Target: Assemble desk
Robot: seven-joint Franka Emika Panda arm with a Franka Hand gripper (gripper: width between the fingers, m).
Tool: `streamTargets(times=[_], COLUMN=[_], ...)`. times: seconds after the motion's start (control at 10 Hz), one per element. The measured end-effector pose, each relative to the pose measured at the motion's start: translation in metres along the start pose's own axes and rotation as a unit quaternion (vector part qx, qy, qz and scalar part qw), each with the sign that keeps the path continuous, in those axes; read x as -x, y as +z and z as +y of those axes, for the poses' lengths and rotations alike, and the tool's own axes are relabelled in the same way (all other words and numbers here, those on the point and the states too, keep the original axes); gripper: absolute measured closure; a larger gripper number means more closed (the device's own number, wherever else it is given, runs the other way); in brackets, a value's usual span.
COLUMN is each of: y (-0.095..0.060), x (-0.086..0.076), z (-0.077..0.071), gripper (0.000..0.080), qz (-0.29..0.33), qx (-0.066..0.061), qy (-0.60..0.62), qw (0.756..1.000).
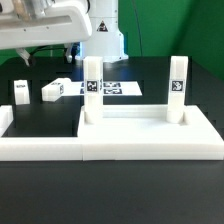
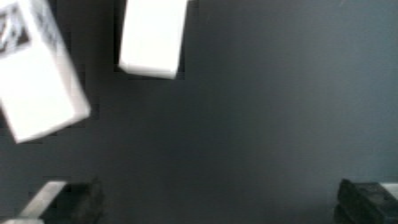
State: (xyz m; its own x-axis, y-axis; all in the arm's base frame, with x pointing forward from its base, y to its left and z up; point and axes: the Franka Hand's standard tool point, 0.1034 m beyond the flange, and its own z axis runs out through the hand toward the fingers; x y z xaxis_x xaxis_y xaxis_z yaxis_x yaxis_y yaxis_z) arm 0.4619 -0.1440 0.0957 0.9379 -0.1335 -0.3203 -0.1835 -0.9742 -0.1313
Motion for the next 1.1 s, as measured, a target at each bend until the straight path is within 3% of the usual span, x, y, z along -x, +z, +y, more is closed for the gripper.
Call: streamTargets(times=[0.3,0.6,0.8,1.1], y=[0.01,0.045,0.045,0.048], x=[0.009,0.039,0.031,0.032], z=[-0.003,0.03,0.029,0.03], gripper=[0.015,0.015,0.015,0.015], qz=[-0.094,-0.239,-0.241,-0.244], qx=[-0.021,-0.039,-0.035,-0.035], qy=[0.01,0.07,0.064,0.068], qw=[0.995,0.968,0.968,0.967])
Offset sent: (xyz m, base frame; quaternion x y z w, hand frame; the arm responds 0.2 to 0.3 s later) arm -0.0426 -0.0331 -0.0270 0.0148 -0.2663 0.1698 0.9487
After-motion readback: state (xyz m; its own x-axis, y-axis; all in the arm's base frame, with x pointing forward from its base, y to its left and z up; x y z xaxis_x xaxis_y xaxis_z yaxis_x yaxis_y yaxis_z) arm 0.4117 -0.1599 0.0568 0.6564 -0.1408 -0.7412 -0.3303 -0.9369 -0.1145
